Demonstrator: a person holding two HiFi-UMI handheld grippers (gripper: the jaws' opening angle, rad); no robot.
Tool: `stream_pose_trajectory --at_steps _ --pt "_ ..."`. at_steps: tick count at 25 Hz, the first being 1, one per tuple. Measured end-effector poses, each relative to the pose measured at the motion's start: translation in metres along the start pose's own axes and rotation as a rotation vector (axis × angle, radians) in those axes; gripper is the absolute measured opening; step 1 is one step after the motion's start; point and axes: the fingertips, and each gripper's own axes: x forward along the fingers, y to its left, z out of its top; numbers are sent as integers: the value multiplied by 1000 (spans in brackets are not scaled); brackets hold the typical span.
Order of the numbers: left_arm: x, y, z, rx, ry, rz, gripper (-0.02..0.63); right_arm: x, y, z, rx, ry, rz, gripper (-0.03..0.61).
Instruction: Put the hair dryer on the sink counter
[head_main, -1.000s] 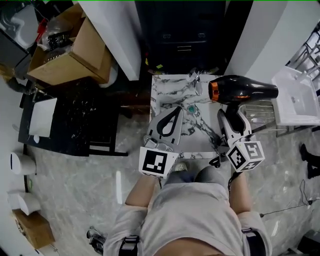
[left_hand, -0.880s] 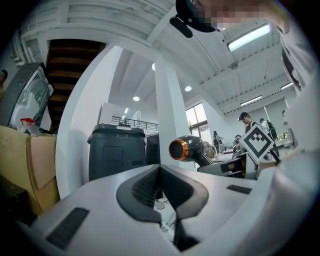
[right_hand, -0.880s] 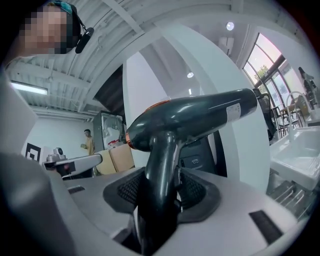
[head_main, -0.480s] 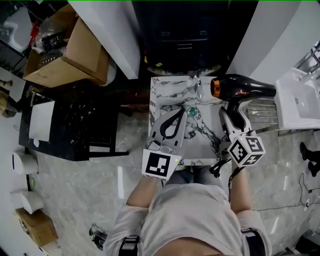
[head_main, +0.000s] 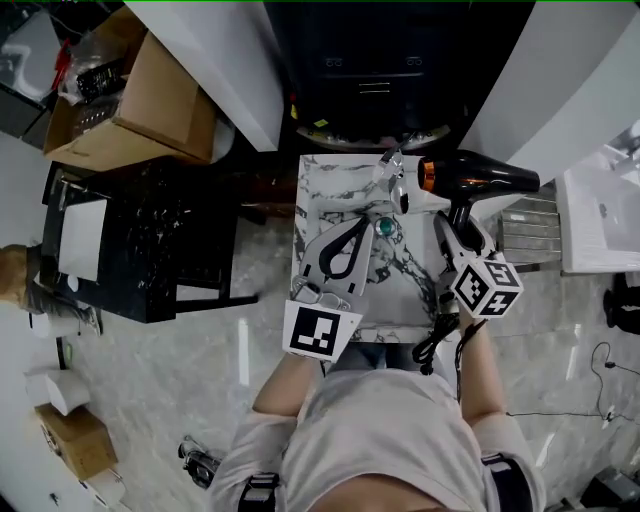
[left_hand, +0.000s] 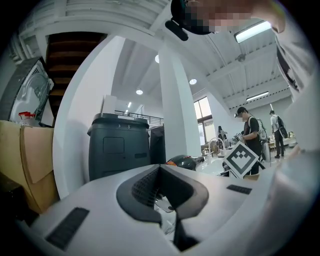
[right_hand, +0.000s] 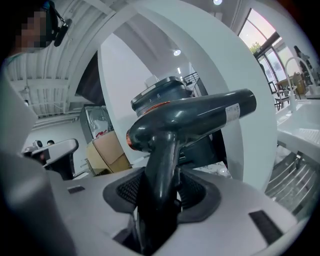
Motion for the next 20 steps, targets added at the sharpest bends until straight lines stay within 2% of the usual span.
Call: stream_pose_trajectory --at_steps 9,20 --pt "21 3 -21 -15 50 24 12 36 -35 -34 43 107 -17 189" --pt "37 6 -39 -36 98 48 14 65 -55 -73 93 214 -34 189"
